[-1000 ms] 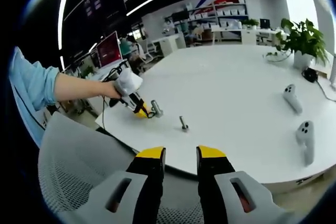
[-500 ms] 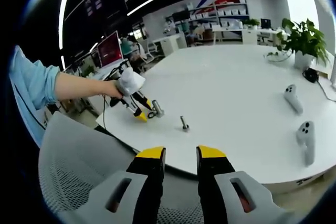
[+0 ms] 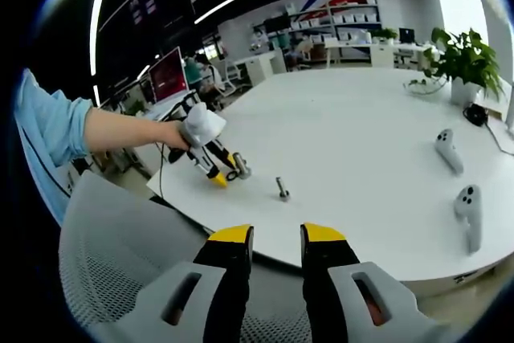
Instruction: Place the washer onto the threaded stud by aligning its center hole with the stud, sliding it down to the base, and recovering from edge contact or off-axis alignment until the washer reaches the visible bottom stop.
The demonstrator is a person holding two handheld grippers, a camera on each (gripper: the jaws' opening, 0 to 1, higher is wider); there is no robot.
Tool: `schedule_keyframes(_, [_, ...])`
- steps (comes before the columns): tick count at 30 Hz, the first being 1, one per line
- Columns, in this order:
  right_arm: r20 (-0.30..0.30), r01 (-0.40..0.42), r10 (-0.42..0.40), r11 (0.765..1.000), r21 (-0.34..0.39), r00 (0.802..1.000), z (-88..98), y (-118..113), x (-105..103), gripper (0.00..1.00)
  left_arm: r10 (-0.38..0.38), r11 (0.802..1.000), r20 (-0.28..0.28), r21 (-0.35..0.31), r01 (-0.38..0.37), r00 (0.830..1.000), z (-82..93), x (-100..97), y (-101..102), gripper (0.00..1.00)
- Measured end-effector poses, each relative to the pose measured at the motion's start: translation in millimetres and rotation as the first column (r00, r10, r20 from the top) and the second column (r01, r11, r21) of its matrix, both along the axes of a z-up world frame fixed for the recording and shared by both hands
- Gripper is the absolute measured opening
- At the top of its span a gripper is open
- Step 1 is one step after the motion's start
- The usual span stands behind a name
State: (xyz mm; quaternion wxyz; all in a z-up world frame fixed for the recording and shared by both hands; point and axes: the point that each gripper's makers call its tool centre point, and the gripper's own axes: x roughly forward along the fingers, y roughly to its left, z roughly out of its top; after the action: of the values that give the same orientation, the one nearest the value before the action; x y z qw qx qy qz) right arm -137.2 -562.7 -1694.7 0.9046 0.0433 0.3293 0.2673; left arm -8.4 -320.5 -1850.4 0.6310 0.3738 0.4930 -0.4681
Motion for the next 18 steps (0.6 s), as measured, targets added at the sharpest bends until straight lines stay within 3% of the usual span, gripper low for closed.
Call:
schedule_keyframes(2, [0.002, 0.003, -0.003, 1.0, 0.002, 1.0, 0.3, -0.2, 0.3, 0.26, -0.013, 1.0, 0.002, 0.007, 0.013, 1.0, -0.2, 0.2, -0.4, 0.21])
schedule_keyframes(3, [0.002, 0.003, -0.003, 1.0, 0.002, 1.0, 0.4, -0.2, 0.4, 0.26, -0.044, 0.999, 0.007, 0.011, 0.044, 0.999, -0.5, 2.2, -0.9, 0.21])
schedule_keyframes(9, [0.003, 0.003, -0.003, 1.0, 0.004, 1.0, 0.7, 0.0, 0.6, 0.26, -0.023, 1.0, -0.007, 0.019, 0.023, 1.0, -1.0, 2.5, 0.0, 0.21])
schedule_keyframes(18, [0.006, 0.005, -0.005, 1.0, 0.006, 1.0, 1.1, -0.2, 1.0, 0.26, -0.018, 1.0, 0.03, 0.025, 0.017, 0.999, -0.1, 0.7, 1.3, 0.2])
